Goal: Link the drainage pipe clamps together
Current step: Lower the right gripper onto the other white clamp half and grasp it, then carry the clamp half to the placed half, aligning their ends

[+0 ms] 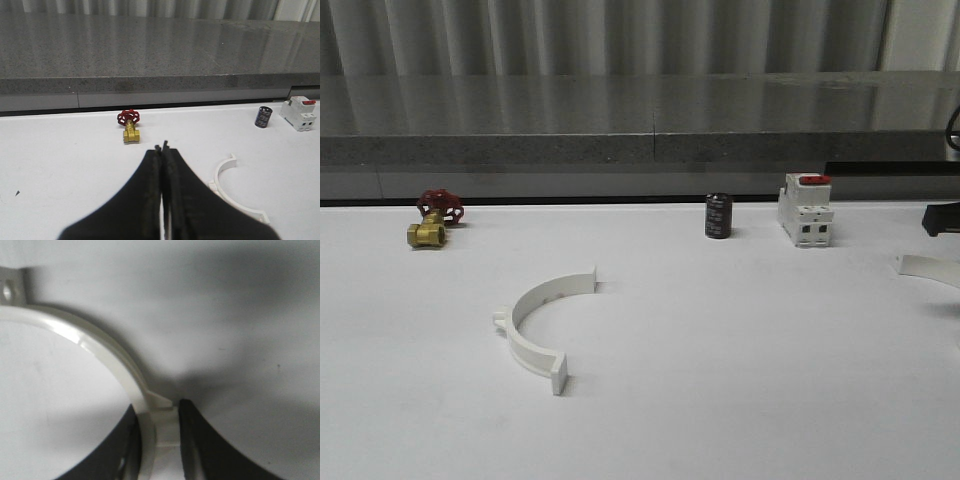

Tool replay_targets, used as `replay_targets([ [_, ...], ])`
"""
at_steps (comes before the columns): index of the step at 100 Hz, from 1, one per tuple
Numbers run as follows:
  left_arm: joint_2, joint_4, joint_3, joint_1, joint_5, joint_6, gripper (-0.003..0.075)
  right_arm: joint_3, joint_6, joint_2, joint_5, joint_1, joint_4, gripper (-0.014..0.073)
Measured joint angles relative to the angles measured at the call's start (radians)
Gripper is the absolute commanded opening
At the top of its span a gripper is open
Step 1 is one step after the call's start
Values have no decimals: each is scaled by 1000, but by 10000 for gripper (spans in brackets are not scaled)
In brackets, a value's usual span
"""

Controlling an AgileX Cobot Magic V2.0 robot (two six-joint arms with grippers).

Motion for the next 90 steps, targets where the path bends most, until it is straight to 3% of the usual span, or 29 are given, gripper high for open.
replay_targets([
  [23, 0, 0, 0, 0, 0, 0, -20, -29, 0, 0, 50, 11, 0, 3],
  [43, 0, 0, 0, 0, 0, 0, -20, -74, 42, -41, 106, 89, 0, 6],
  [90, 0, 0, 0, 0, 0, 0, -20, -81, 403, -72, 114, 395, -94, 6],
])
